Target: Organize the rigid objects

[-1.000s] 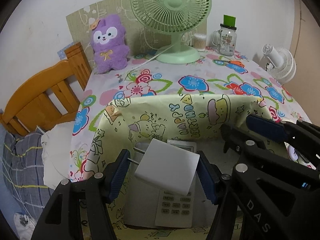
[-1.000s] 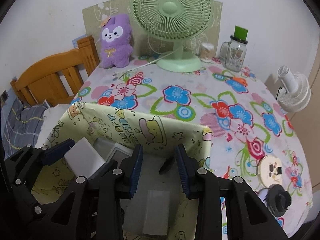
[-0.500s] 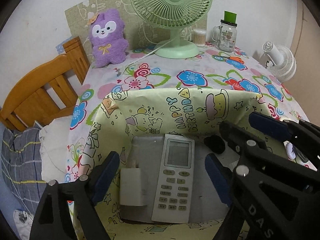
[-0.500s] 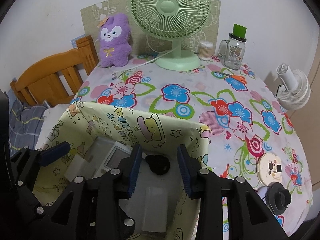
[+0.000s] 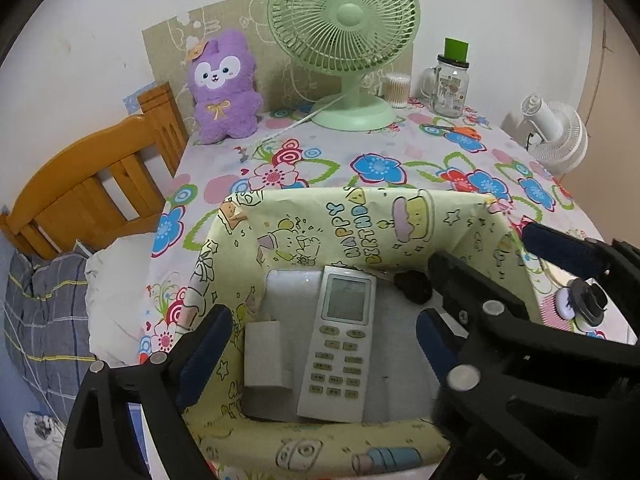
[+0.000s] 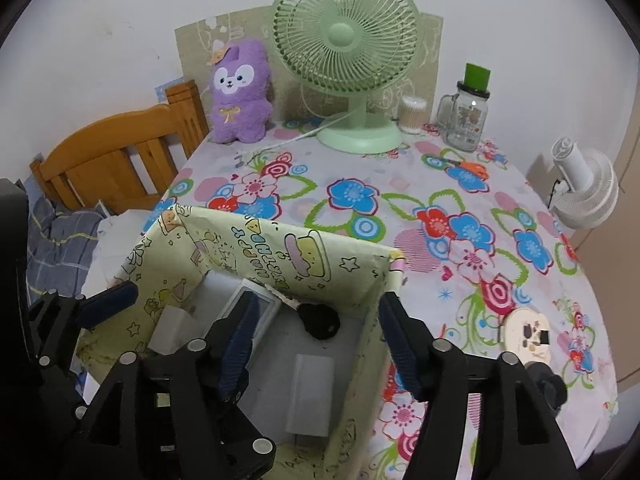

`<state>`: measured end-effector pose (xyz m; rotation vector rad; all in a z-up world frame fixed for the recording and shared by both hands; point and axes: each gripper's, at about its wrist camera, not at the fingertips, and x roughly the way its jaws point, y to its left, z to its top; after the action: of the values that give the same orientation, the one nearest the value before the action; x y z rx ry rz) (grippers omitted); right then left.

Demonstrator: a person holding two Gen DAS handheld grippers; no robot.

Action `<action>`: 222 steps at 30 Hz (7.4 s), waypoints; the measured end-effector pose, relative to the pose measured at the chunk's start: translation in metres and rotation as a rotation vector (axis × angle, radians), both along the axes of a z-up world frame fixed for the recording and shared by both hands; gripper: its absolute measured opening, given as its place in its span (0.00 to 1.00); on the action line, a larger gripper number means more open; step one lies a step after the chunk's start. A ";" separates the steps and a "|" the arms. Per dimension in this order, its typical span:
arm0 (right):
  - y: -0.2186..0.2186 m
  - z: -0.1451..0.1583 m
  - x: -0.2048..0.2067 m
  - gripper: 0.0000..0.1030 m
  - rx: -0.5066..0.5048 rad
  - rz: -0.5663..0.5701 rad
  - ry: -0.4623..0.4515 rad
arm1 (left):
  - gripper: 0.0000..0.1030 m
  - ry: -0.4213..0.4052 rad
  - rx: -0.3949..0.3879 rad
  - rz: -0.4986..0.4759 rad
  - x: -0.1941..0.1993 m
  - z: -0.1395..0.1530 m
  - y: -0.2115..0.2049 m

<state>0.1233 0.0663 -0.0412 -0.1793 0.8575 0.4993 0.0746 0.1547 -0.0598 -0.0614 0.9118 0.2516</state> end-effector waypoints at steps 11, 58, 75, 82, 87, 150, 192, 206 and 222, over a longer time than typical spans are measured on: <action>-0.023 0.015 -0.010 0.77 -0.007 -0.031 -0.038 | 0.92 -0.035 0.015 -0.029 -0.009 0.013 -0.022; -0.130 0.052 -0.028 0.84 0.008 -0.099 -0.128 | 1.00 -0.116 0.040 -0.082 -0.021 0.045 -0.126; -0.166 0.045 -0.020 0.85 0.003 -0.108 -0.124 | 1.00 -0.127 -0.002 -0.107 -0.014 0.039 -0.164; -0.180 0.038 -0.015 0.85 0.003 -0.105 -0.120 | 1.00 -0.110 0.000 -0.114 -0.008 0.033 -0.177; -0.190 0.031 -0.012 0.84 0.003 -0.102 -0.115 | 1.00 -0.100 0.004 -0.124 -0.004 0.027 -0.187; -0.222 -0.101 0.051 0.76 0.052 -0.072 0.114 | 1.00 0.030 -0.048 -0.218 0.051 -0.084 -0.217; -0.264 -0.087 0.053 0.60 0.053 -0.228 0.061 | 0.43 0.017 -0.064 -0.340 0.072 -0.075 -0.251; -0.244 -0.071 0.035 0.60 0.027 -0.221 0.029 | 0.43 -0.021 -0.034 -0.317 0.048 -0.060 -0.236; -0.229 -0.044 0.006 0.61 0.012 -0.225 -0.026 | 0.43 -0.066 -0.015 -0.312 0.019 -0.036 -0.225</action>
<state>0.1294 -0.1630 -0.0856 -0.0770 0.8378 0.2911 0.0934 -0.0704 -0.0959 0.0583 0.8440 -0.0471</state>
